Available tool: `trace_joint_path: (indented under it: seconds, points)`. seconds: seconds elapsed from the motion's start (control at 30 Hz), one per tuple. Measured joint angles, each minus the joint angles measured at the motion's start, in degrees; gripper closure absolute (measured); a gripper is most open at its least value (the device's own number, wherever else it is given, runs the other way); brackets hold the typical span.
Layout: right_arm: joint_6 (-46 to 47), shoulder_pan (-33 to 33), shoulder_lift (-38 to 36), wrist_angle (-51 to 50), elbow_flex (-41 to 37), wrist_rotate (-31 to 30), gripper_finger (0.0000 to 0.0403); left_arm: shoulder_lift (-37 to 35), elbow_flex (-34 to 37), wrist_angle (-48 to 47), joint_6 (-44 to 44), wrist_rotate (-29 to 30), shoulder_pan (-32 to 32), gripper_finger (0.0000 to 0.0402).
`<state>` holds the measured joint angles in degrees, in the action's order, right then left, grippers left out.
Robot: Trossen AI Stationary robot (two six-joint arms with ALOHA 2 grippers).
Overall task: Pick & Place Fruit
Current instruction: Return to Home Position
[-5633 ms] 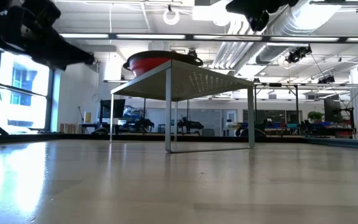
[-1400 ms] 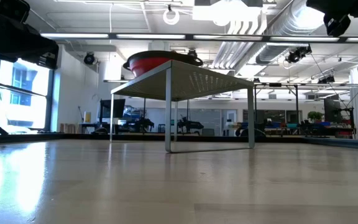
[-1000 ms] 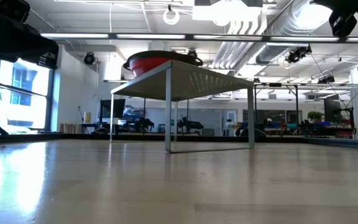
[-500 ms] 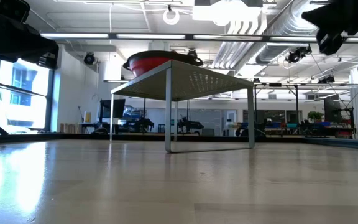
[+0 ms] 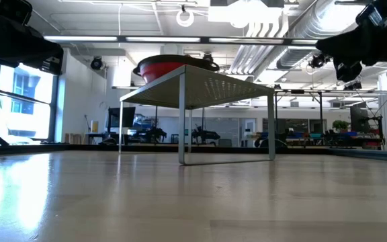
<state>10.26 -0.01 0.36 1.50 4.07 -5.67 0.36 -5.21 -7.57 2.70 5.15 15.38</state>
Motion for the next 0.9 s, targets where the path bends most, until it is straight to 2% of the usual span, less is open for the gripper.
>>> trace_joint_path:
  seconds: [0.2, 0.47, 0.6, 0.9]
  points:
    - [-0.24, 0.01, 0.02, 2.65, -3.47, 0.41, 0.0401, 0.00, 0.00, -0.03, 0.00, 0.00, 0.00, 0.0402]
    - [-2.65, 0.02, 0.07, 0.35, -3.57, 7.52, 0.0400, 0.00, 0.00, 0.02, 0.00, 0.00, 0.00, 0.0402]
    - [1.65, 0.00, 0.74, 0.28, -3.58, 7.01, 0.0400, 0.00, 0.00, 0.00, 0.00, 0.00, 0.00, 0.0402]
    - [1.55, 0.01, 0.76, 0.33, -3.60, 7.13, 0.0400, 0.00, 0.00, 0.02, 0.00, 0.00, 0.00, 0.0402]
